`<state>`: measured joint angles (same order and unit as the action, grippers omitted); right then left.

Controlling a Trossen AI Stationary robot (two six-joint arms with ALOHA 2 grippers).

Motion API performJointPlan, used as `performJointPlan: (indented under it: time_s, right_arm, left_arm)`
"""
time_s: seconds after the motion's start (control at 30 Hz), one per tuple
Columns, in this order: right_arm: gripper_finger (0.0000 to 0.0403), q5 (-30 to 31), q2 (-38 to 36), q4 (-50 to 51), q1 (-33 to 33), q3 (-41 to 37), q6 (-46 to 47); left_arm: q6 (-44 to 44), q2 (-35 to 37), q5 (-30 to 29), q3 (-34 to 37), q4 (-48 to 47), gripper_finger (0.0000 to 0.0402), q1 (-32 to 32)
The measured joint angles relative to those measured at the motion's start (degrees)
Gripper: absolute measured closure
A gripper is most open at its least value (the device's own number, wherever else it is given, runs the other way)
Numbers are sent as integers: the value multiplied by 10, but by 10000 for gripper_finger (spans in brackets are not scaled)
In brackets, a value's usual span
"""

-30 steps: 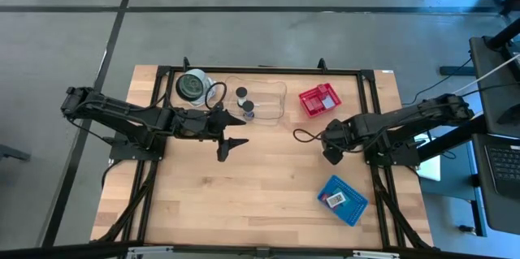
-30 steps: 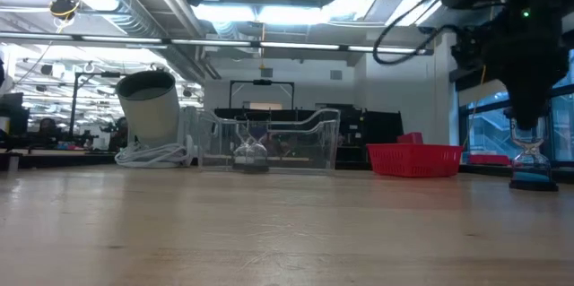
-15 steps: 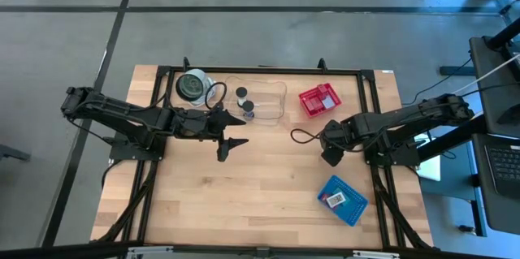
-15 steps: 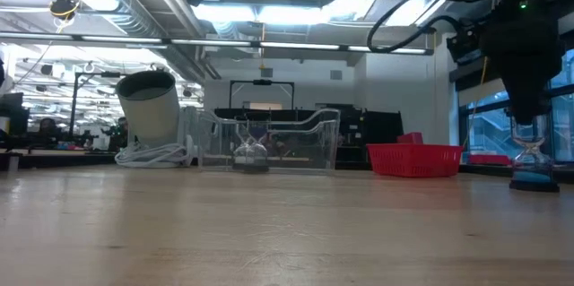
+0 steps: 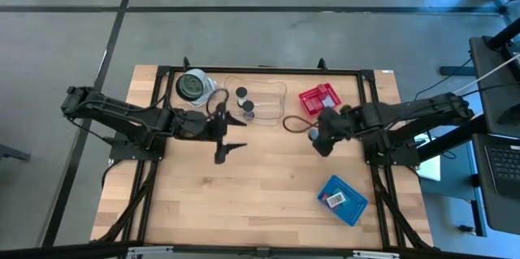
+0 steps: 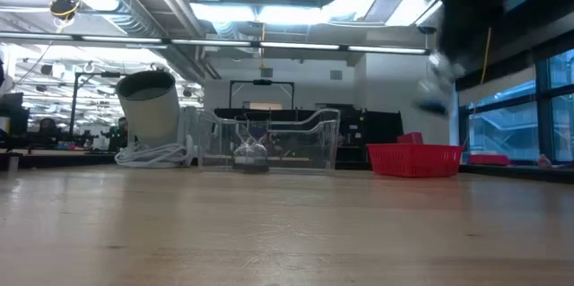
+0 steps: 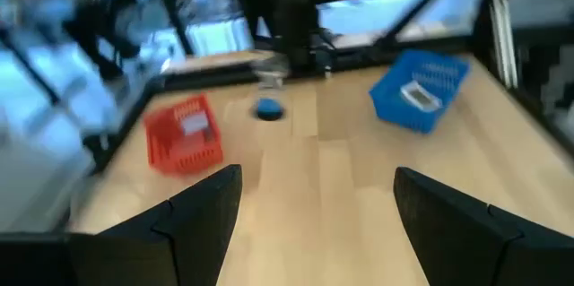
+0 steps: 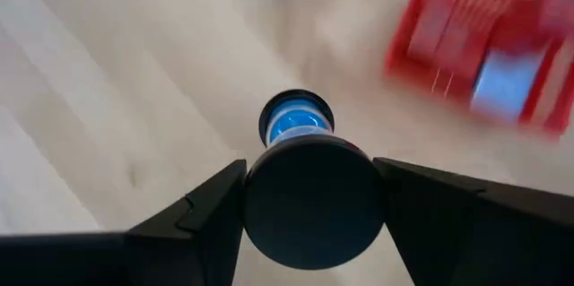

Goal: Pick & Place Office items
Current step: Put the light blue hourglass into the transparent bin

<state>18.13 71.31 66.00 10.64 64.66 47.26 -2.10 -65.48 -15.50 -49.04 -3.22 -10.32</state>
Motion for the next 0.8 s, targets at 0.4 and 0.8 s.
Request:
performJointPlan:
  time_s: [0.4, 0.8]
  right_arm:
    - [186, 122, -1, -273, 20, 132, -192]
    - [186, 62, -1, -379, 20, 133, -231]
  left_arm:
    - [-501, -71, -135, 0, 214, 112, -46]
    - [-715, -127, -154, 0, 420, 112, -44]
